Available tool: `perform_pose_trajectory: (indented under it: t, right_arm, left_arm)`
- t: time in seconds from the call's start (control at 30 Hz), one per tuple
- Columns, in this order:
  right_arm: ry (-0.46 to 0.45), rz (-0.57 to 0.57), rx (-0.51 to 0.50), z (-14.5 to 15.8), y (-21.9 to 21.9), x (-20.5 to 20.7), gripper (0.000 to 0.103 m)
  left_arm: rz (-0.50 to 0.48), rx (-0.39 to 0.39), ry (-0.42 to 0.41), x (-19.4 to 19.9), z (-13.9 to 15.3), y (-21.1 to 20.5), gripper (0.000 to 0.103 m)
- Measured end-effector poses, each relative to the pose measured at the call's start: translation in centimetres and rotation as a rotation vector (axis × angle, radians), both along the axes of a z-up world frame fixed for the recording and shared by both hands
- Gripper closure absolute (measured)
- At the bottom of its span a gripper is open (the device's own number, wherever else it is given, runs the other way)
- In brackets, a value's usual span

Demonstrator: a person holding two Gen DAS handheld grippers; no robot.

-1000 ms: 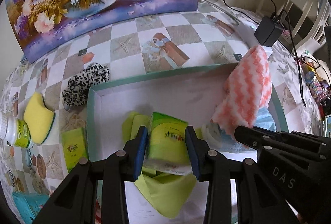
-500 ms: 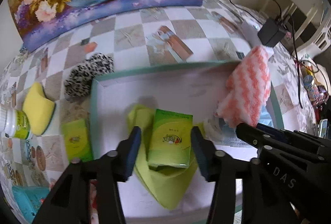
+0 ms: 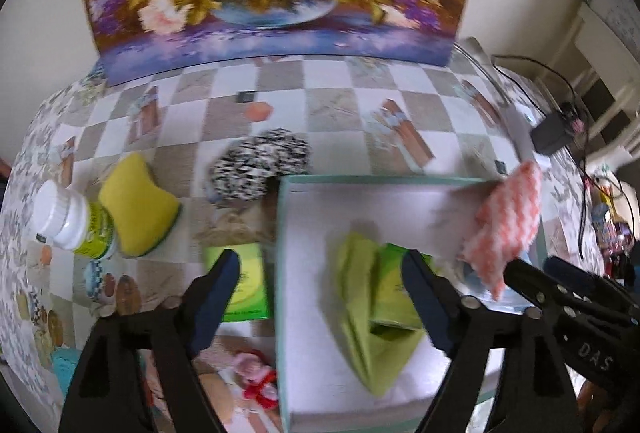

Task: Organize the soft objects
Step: 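Release the tissue pack with the left tool while the right tool releases the towel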

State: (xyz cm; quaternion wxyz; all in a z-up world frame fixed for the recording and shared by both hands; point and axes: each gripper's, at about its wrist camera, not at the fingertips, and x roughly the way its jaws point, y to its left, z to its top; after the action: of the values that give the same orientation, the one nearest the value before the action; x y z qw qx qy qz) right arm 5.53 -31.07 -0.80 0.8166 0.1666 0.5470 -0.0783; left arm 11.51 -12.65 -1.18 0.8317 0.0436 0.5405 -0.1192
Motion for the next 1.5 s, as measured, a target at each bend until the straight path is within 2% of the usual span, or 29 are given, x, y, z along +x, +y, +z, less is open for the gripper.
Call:
perform_pose_trajectory:
  t: [0.1, 0.17, 0.33, 0.7, 0.8, 0.9, 1.1, 1.3, 1.4, 1.5]
  right_arm:
    - [0.008, 0.015, -0.013, -0.2, 0.6, 0.2, 0.027]
    - [0.014, 0.02, -0.028, -0.3, 0.9, 0.4, 0.019]
    - [0.008, 0.025, -0.049, -0.5, 1.5, 0.7, 0.0]
    - [-0.036, 0.079, -0.043, 0.2, 4.5, 1.8, 0.0]
    - [-0.057, 0.115, -0.032, 0.4, 6.2, 2.2, 0.0]
    - [-0.072, 0.148, -0.024, 0.5, 8.2, 2.9, 0.0]
    - [-0.074, 0.255, -0.011, -0.6, 13.1, 4.0, 0.0]
    - [-0.033, 0.335, -0.04, -3.1, 16.7, 5.0, 0.0]
    - [-0.029, 0.364, -0.048, -4.2, 17.8, 5.5, 0.001]
    - [-0.031, 0.388, -0.055, -4.6, 18.5, 6.1, 0.006]
  left_arm:
    - [0.05, -0.005, -0.02, 0.5, 0.0, 1.8, 0.008]
    - [0.083, -0.002, -0.024, 1.0, -0.2, 3.0, 0.004]
    - [0.189, 0.032, -0.064, 1.9, 0.0, 7.1, 0.003]
    - [0.389, -0.019, -0.161, 2.1, 2.0, 16.2, 0.003]
    - [0.422, -0.019, -0.162, 2.1, 2.1, 18.0, 0.003]
    - [0.436, -0.017, -0.128, 2.4, 1.7, 19.4, 0.003]
    - [0.437, -0.059, -0.034, 3.1, -0.1, 20.4, 0.003]
    - [0.424, -0.012, 0.006, 3.8, -1.4, 19.4, 0.003]
    - [0.418, -0.021, 0.016, 4.2, -1.8, 18.7, 0.003]
    - [0.409, -0.029, 0.017, 4.6, -1.9, 18.1, 0.003]
